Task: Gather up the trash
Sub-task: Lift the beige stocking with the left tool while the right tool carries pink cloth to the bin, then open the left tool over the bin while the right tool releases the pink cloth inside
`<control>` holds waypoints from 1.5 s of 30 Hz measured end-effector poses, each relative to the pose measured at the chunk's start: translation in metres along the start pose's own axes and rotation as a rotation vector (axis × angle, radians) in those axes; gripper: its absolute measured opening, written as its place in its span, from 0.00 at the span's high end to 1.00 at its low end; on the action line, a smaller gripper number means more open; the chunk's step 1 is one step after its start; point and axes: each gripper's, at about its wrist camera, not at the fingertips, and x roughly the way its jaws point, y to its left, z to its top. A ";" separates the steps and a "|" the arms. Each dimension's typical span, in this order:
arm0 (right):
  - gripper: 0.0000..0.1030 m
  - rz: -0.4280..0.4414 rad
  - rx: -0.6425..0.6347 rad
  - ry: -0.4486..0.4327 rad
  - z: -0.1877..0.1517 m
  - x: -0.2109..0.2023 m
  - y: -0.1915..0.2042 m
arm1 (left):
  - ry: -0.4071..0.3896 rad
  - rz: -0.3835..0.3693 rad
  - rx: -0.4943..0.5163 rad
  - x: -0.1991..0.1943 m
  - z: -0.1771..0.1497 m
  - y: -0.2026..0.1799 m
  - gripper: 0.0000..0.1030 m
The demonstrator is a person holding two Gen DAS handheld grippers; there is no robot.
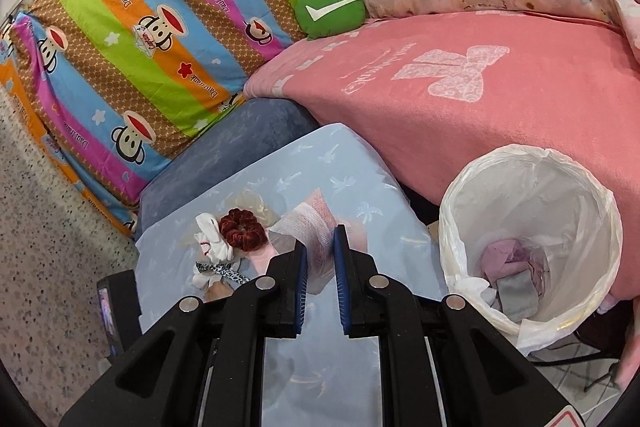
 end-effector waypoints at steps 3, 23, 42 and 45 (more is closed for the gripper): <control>0.88 0.004 0.002 0.020 -0.007 0.007 0.003 | 0.037 -0.013 -0.026 0.013 -0.004 0.007 0.33; 0.88 -0.003 -0.011 0.064 -0.025 0.018 0.006 | 0.034 -0.109 -0.041 0.008 0.002 -0.017 0.84; 0.88 -0.088 0.074 -0.089 0.019 -0.044 -0.074 | -0.073 -0.268 0.218 -0.036 0.037 -0.165 0.84; 0.88 -0.114 0.099 -0.111 0.025 -0.054 -0.095 | -0.069 -0.298 0.269 -0.038 0.039 -0.187 0.84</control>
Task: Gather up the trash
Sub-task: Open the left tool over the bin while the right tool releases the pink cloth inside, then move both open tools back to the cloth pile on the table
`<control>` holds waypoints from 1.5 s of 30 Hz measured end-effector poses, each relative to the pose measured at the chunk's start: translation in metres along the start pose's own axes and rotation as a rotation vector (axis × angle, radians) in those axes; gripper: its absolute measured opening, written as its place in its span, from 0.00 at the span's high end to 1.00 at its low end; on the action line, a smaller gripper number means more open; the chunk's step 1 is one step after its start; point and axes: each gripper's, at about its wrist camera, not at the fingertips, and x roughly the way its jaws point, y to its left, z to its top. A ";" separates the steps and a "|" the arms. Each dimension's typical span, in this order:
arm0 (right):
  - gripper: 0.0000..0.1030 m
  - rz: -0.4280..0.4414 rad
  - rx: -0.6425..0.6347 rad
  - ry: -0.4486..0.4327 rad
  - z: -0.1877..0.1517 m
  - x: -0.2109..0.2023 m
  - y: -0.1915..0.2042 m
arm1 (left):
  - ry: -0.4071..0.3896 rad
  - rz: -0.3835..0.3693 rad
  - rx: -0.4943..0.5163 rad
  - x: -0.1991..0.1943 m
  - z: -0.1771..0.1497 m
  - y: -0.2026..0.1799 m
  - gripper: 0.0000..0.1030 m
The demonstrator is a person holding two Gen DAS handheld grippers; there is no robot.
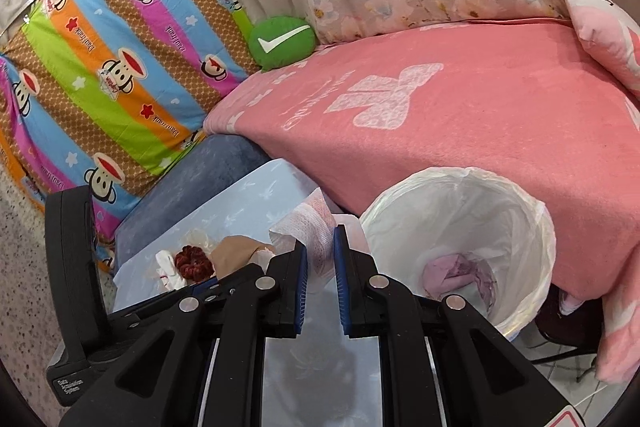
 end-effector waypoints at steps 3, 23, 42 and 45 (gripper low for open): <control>0.88 -0.027 0.029 -0.015 0.007 -0.005 -0.020 | 0.009 -0.024 0.042 0.008 0.007 -0.020 0.84; 0.68 -0.100 0.116 -0.082 0.031 -0.013 -0.076 | 0.024 -0.037 0.101 0.029 0.021 -0.058 0.37; 0.61 -0.068 0.038 -0.021 0.007 -0.007 -0.032 | -0.027 0.084 0.022 0.001 0.006 -0.015 0.37; 0.61 -0.061 0.025 -0.008 0.004 -0.003 -0.024 | -0.032 0.102 0.005 -0.004 0.002 -0.004 0.37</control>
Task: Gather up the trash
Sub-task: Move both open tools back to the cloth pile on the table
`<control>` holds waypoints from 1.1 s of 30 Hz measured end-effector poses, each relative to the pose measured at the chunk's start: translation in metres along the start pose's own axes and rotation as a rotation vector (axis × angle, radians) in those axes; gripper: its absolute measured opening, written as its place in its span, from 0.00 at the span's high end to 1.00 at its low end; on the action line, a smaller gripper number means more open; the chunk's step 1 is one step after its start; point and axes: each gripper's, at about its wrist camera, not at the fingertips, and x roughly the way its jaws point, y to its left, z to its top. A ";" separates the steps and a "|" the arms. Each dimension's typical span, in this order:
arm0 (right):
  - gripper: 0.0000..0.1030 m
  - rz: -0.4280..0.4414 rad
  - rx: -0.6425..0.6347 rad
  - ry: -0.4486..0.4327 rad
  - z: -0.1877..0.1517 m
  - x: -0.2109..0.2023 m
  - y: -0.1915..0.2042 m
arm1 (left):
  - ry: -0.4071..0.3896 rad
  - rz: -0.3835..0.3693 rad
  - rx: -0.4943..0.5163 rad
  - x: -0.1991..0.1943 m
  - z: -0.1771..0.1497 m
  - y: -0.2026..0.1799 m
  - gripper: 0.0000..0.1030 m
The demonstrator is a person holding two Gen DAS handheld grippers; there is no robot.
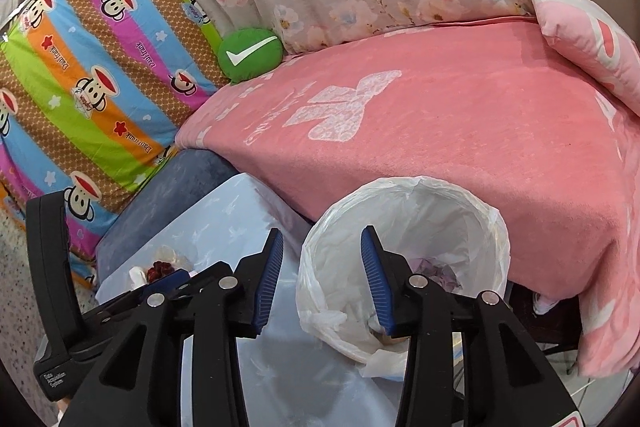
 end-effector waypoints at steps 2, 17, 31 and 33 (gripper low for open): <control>0.61 0.005 -0.012 0.008 -0.003 0.002 0.007 | -0.004 0.014 -0.009 -0.003 -0.003 0.007 0.37; 0.61 0.049 -0.112 0.078 -0.029 0.021 0.071 | -0.026 0.105 -0.133 -0.022 -0.021 0.076 0.30; 0.61 0.093 -0.200 0.154 -0.054 0.056 0.132 | -0.047 0.205 -0.264 -0.036 -0.032 0.160 0.27; 0.61 0.100 -0.213 0.163 -0.056 0.065 0.142 | -0.050 0.223 -0.282 -0.037 -0.031 0.174 0.27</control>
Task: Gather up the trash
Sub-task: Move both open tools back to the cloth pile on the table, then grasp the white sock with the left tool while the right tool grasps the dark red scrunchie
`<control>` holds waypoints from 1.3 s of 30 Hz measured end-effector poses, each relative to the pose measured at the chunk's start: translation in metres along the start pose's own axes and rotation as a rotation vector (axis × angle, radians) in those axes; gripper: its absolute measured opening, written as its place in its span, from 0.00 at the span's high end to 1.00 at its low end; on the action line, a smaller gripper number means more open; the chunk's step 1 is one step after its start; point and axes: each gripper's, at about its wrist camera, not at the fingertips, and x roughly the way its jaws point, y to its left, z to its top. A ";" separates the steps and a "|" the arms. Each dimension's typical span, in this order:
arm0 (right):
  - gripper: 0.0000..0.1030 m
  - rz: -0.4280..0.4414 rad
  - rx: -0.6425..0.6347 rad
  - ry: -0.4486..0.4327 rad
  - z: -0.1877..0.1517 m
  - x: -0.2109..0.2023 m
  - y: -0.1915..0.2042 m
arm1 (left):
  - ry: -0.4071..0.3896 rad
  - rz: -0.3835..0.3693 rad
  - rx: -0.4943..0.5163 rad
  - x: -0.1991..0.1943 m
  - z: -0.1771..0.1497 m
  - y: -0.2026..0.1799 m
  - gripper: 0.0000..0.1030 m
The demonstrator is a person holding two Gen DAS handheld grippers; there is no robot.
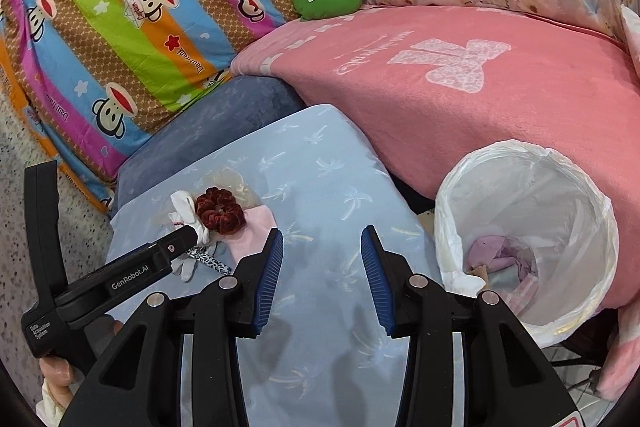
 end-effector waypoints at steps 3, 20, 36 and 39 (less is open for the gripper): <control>0.61 0.013 -0.019 0.015 0.003 0.015 0.014 | -0.001 0.024 -0.029 0.005 0.009 0.020 0.27; 0.61 0.117 -0.096 0.149 0.016 0.147 0.091 | 0.035 0.008 -0.146 0.059 0.053 0.074 0.27; 0.81 0.159 -0.071 0.279 -0.001 0.230 0.112 | 0.079 -0.050 -0.158 0.079 0.048 0.089 0.83; 0.86 0.166 -0.062 0.272 -0.003 0.223 0.109 | 0.074 -0.056 -0.162 0.073 0.046 0.089 0.85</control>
